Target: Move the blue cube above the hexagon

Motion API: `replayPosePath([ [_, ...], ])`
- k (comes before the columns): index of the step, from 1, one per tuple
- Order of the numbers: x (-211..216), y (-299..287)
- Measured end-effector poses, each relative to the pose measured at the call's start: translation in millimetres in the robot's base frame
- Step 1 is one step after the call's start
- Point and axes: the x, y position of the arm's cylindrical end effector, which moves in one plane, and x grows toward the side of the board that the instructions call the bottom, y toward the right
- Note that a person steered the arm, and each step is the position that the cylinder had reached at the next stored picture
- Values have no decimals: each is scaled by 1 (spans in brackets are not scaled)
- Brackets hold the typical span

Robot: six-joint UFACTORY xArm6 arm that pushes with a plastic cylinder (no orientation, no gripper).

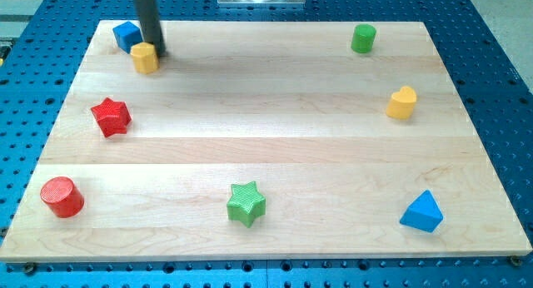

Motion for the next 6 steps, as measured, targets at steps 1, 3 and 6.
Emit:
replayPosePath([
  [1, -3, -59],
  [3, -16, -104],
  [6, -78, -48],
])
